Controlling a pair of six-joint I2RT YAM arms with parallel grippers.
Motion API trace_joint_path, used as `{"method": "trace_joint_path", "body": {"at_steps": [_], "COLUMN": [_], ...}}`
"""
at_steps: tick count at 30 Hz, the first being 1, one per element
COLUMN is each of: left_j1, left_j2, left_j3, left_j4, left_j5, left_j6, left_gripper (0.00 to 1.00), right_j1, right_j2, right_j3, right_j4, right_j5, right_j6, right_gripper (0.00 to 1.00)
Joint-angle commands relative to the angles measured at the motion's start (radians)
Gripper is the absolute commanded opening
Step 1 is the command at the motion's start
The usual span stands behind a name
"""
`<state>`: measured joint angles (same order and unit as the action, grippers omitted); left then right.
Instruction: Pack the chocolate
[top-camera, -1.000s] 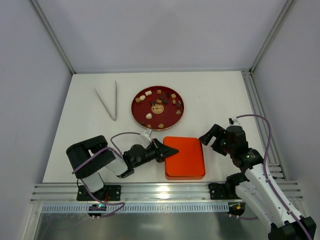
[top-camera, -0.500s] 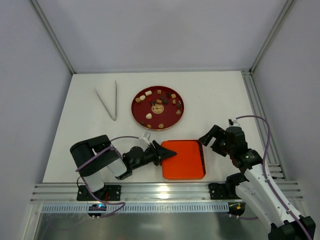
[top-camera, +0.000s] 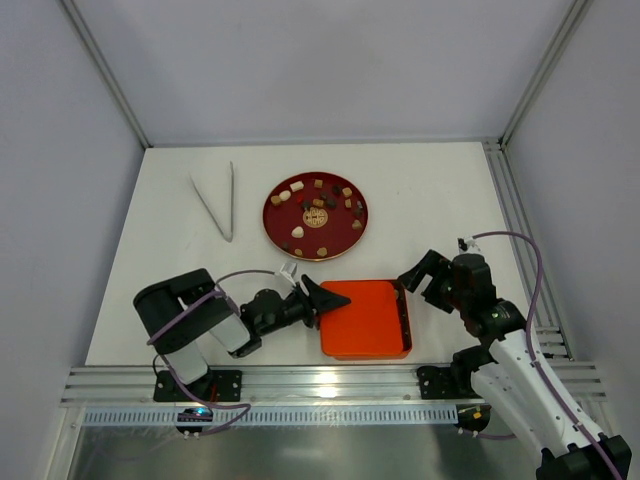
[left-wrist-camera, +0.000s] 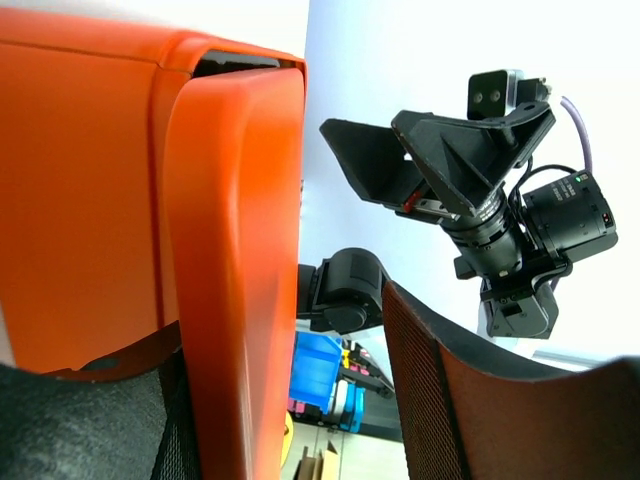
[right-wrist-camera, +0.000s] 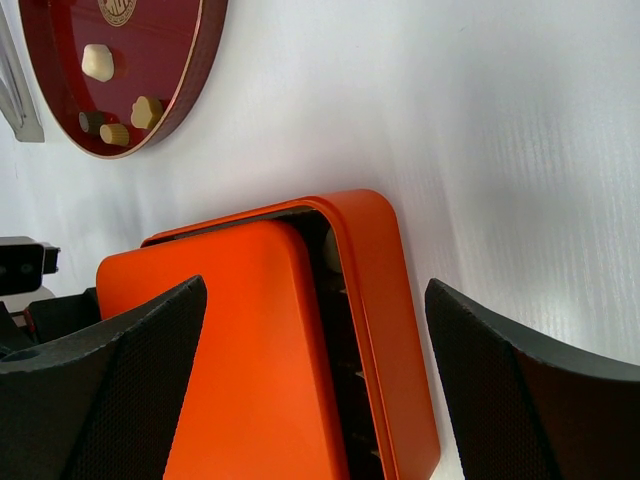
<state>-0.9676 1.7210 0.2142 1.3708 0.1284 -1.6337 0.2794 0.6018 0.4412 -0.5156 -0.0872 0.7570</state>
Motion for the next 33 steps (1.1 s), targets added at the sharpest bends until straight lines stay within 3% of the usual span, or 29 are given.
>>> {"method": "trace_joint_path", "body": {"at_steps": [1,8,33], "left_j1": [0.02,0.038,0.078], "left_j2": [-0.066,-0.187,-0.425], "left_j3": [-0.01,0.059,0.231], "left_j4": [0.031,-0.318,-1.004], "left_j5": [0.031,0.096,0.122], "left_j6": [0.047,0.116,0.324], "left_gripper": [0.57,0.58,0.64], "right_j1": [-0.003,-0.002,-0.002], "right_j2": [-0.007,-0.01,-0.023], "right_j3": [-0.009,-0.018,-0.042], "right_j4": [0.04,0.043,0.061], "right_j5": [0.015,0.012,0.003], "right_j6": [-0.001,0.001,0.011], "right_gripper": [0.9,0.9,0.9]}}
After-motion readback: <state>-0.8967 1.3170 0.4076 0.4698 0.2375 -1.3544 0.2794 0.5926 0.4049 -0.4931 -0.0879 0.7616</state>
